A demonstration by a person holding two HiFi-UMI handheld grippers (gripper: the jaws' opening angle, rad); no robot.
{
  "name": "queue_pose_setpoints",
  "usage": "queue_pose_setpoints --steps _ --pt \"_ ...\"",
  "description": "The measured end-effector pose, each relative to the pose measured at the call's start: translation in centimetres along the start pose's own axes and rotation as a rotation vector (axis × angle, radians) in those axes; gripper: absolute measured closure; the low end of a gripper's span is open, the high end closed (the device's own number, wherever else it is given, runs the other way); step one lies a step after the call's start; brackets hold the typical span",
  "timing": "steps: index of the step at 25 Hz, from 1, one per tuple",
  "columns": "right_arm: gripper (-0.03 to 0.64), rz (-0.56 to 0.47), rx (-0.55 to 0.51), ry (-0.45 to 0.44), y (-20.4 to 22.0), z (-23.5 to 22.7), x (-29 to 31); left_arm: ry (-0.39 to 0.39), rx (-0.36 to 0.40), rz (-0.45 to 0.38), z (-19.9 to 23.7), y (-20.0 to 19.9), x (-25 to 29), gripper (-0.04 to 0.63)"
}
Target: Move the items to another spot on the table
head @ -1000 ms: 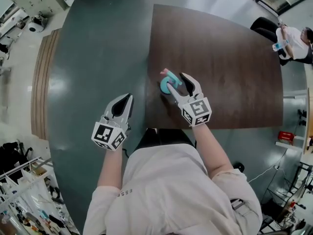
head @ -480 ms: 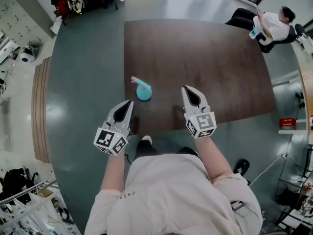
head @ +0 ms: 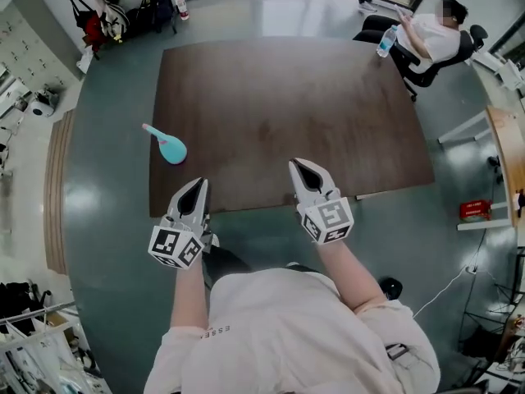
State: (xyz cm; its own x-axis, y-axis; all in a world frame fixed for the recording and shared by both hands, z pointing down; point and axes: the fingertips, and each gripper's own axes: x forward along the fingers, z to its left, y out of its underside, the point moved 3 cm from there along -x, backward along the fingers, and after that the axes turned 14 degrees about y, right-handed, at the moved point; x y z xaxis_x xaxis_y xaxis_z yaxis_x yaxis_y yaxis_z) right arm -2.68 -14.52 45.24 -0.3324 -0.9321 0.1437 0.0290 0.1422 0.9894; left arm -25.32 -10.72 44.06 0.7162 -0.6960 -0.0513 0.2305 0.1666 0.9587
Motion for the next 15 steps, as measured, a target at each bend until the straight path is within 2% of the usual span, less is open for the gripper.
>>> queue_pose_setpoints --steps 5,10,15 --pt "0.624 0.019 -0.057 -0.043 1.3 -4.6 -6.6 -0.032 0.014 -0.050 -8.3 1.8 2.4 0.586" --pt "0.624 -0.006 -0.110 -0.061 1.8 -7.6 -12.2 0.040 0.028 -0.017 -14.7 3.3 5.1 0.586" --pt "0.626 -0.011 -0.121 -0.072 2.0 -9.6 -16.8 0.068 0.048 -0.004 -19.3 4.1 6.5 0.586"
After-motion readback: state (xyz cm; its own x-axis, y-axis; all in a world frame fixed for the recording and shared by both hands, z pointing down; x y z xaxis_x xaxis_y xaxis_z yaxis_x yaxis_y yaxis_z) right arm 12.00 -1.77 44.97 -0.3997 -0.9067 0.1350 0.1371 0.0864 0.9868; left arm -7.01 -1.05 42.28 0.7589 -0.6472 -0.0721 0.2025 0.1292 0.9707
